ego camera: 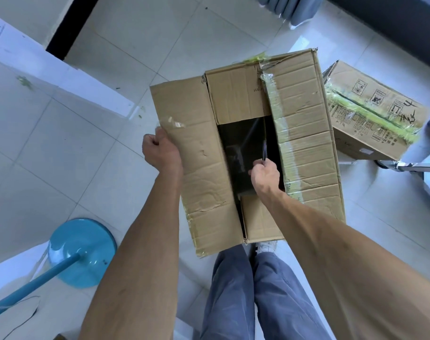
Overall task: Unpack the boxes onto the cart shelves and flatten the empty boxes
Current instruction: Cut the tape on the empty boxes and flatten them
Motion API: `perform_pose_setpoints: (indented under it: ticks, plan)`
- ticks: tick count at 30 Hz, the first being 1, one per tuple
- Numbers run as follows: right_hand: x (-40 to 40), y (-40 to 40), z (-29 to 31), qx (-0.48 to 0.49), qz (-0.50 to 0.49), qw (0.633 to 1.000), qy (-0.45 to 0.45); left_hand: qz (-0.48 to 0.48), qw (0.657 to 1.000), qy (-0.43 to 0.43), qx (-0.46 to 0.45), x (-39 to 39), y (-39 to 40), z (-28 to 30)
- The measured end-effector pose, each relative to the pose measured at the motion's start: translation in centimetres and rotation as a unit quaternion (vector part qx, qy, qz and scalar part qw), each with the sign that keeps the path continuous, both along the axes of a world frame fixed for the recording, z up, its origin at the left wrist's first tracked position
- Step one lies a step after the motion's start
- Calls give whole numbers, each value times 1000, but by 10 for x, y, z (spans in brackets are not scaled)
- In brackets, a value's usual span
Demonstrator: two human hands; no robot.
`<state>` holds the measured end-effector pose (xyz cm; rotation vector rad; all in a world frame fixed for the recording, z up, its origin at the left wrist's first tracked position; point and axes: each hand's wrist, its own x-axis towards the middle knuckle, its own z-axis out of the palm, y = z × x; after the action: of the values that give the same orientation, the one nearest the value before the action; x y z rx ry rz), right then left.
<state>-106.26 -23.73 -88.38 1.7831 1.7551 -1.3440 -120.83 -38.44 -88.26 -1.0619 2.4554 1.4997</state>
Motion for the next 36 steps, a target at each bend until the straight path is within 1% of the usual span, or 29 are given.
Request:
perform_pose_setpoints:
  ticks: [3, 5, 6, 8, 10, 13, 14, 16, 18, 20, 21, 22, 23, 24, 25, 27, 29, 30, 31, 32, 33, 34, 36]
  plan:
    - [-9, -3, 0, -21, 7, 1000, -2, -24, 997, 43, -57, -1, -2, -5]
    - [-13, -4, -1, -31, 11, 999, 0, -47, 995, 62, -61, -1, -2, -6]
    - [-13, -4, -3, -35, 11, 999, 2, -56, 996, 53, -54, -2, -3, -7]
    - [-13, -4, -7, -37, 12, 999, -4, -76, 997, 7, -21, -6, -6, -9]
    - [-11, -5, -10, -32, 16, 999, -20, -70, 995, -74, 9, -11, -7, -14]
    - [-9, -6, -13, -27, 24, 999, -33, -42, 981, -191, 11, -9, -4, -12]
    - [-9, -6, -14, -26, 34, 998, -36, -34, 977, -209, -1, -5, -3, -12]
    - [-9, -6, -15, -23, 56, 997, -45, -14, 978, -204, -43, 3, -2, -14]
    - [-9, -3, -17, -13, 78, 995, -58, 22, 985, -156, -73, 10, -2, -16]
    - [-10, 2, -17, 20, 94, 993, -72, 114, 985, -114, -60, 12, -6, -16]
    - [-10, 5, -16, 41, 100, 991, -73, 153, 981, -107, -50, 11, -9, -17]
    - [-10, 7, -14, 62, 105, 990, -70, 174, 977, -120, -37, 12, -14, -20]
    - [-10, 9, -13, 83, 111, 988, -65, 171, 973, -153, -27, 14, -19, -20]
    - [-10, 10, -11, 108, 118, 985, -60, 146, 970, -193, -28, 17, -23, -21]
    - [-10, 11, -8, 134, 124, 982, -55, 131, 967, -215, -30, 21, -26, -24]
    - [-10, 13, -4, 176, 125, 975, -52, 208, 954, -216, 23, 22, -21, -21]
    - [-9, 15, -1, 208, 116, 970, -53, 281, 931, -231, 1, 19, -13, -16]
    - [-8, 18, 1, 224, 110, 967, -54, 327, 917, -226, 8, 18, -10, -12]
    - [-6, 21, 2, 238, 103, 964, -54, 356, 913, -199, 20, 19, -5, -5]
    - [-4, 25, 3, 251, 97, 962, -52, 342, 922, -184, 6, 21, 3, -3]
    - [-1, 28, 4, 261, 94, 960, -48, 326, 935, -140, -3, 24, 9, 0]
    - [1, 32, 5, 268, 93, 958, -45, 285, 953, -102, -30, 27, 17, 3]
    - [7, 38, 6, 275, 97, 956, -39, 214, 974, -36, -64, 38, 32, 5]
